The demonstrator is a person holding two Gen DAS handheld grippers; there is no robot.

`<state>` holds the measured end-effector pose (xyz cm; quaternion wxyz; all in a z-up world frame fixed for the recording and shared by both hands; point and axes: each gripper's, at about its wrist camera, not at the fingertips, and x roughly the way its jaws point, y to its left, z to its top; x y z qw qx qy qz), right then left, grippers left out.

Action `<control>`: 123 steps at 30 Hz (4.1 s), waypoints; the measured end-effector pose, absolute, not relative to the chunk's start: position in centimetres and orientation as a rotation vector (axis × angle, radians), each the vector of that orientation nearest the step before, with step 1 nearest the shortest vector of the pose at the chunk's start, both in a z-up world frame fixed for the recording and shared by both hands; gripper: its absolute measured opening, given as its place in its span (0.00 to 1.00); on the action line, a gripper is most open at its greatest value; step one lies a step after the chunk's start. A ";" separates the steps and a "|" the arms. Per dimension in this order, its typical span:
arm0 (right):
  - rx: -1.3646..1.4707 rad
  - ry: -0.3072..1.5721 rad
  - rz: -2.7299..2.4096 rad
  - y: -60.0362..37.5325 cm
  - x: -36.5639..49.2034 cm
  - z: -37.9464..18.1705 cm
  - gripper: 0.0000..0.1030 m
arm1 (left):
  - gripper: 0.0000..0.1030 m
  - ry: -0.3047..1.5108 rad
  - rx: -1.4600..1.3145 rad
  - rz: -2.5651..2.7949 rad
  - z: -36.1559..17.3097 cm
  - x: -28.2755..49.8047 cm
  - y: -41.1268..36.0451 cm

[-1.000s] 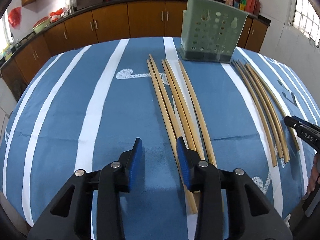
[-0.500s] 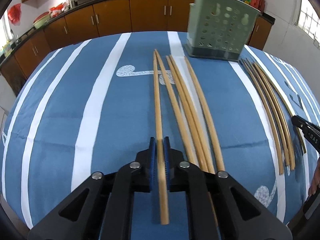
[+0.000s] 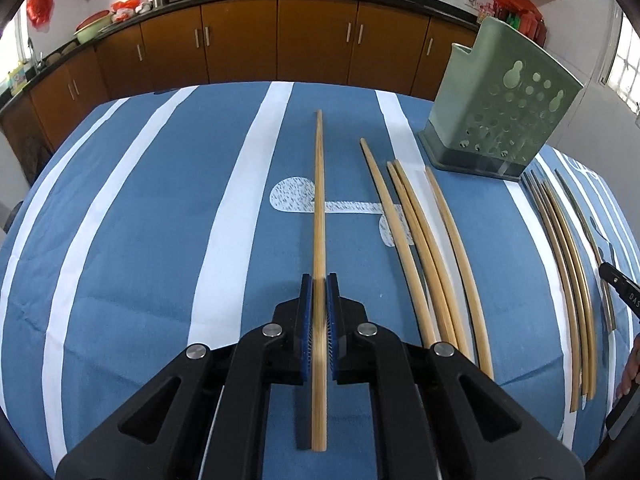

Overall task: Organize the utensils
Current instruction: 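Lower the left gripper onto one bamboo chopstick and close while the right gripper grasps another, then lift the left gripper's chopstick upright over the green holder while the right gripper carries its own, then open the left gripper to drop its chopstick into the holder while the right gripper releases its own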

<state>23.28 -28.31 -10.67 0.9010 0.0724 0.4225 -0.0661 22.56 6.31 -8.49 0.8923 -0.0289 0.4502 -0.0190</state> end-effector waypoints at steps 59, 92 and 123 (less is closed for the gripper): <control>0.179 0.623 -0.060 -28.3 17.0 -2.4 0.07 | 0.31 0.894 -0.009 -0.085 -8.4 17.2 3.3; 0.204 0.492 -0.062 -29.2 16.3 1.2 0.07 | 0.07 0.530 -0.082 -0.059 4.3 15.6 6.5; 0.211 0.177 0.143 -25.7 21.1 17.4 0.07 | 0.07 0.261 -0.154 -0.184 18.4 20.2 2.4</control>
